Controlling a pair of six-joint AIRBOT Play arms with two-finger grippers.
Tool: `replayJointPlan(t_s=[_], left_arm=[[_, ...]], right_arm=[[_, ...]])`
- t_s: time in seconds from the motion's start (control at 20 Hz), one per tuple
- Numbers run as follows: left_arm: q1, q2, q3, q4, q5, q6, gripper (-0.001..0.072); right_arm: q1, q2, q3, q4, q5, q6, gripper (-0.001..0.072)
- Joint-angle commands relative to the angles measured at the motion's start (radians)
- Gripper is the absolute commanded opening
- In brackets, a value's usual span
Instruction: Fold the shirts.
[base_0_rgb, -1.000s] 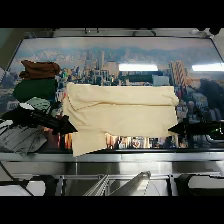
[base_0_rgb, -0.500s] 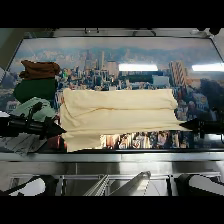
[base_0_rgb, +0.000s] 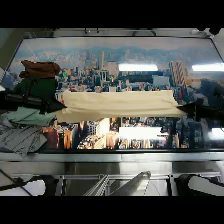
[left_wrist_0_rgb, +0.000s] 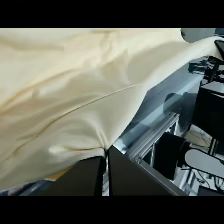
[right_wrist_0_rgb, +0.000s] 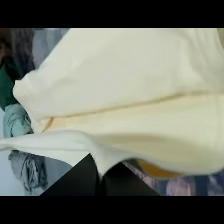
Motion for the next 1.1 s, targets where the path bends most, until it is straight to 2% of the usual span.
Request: replayJointPlan(t_s=[0.0, 0.15, 0.35, 0.5, 0.55, 0.6, 0.65, 0.7, 0.8, 0.9, 0.95, 1.05], left_arm=[[-0.065, -0.214, 0.305, -0.009, 0.000, -0.064, 0.0028], [-0.067, -0.391, 0.476, -0.008, -0.001, -0.101, 0.0028], [-0.095, -0.559, 0.567, -0.008, -0.037, -0.103, 0.0018], [-0.121, -0.613, 0.607, 0.000, -0.078, -0.090, 0.0012], [-0.121, -0.619, 0.631, 0.000, -0.078, -0.089, 0.0092], [-0.120, -0.619, 0.663, -0.005, -0.077, -0.108, 0.0350], [-0.114, -0.619, 0.705, -0.005, -0.077, -0.135, 0.0720], [-0.104, -0.619, 0.749, -0.004, -0.084, -0.173, 0.0717], [-0.072, -0.619, 0.852, 0.000, -0.101, -0.219, 0.0716], [-0.037, -0.617, 0.939, -0.002, -0.118, -0.276, 0.0715], [-0.027, -0.610, 0.953, -0.002, -0.120, -0.291, 0.0714], [-0.027, -0.571, 0.892, -0.003, -0.090, -0.290, 0.0655]], right_arm=[[0.120, -0.134, 0.161, 0.056, -0.145, -0.010, 0.0016], [0.161, -0.278, 0.282, 0.056, -0.174, -0.010, 0.0016], [0.193, -0.393, 0.314, 0.046, -0.174, -0.036, 0.0016], [0.197, -0.395, 0.315, -0.061, -0.174, -0.024, 0.0016], [0.195, -0.385, 0.317, -0.108, -0.171, -0.012, 0.0041], [0.189, -0.372, 0.325, -0.153, -0.148, -0.006, 0.0303], [0.181, -0.360, 0.346, -0.201, -0.108, 0.014, 0.0503], [0.167, -0.352, 0.389, -0.261, -0.055, 0.050, 0.0544], [0.129, -0.342, 0.494, -0.407, 0.002, 0.162, 0.0544], [0.104, -0.346, 0.562, -0.514, -0.016, 0.252, 0.0549], [0.099, -0.356, 0.575, -0.521, -0.024, 0.261, 0.0570], [0.104, -0.399, 0.578, -0.491, -0.024, 0.261, 0.0585]])
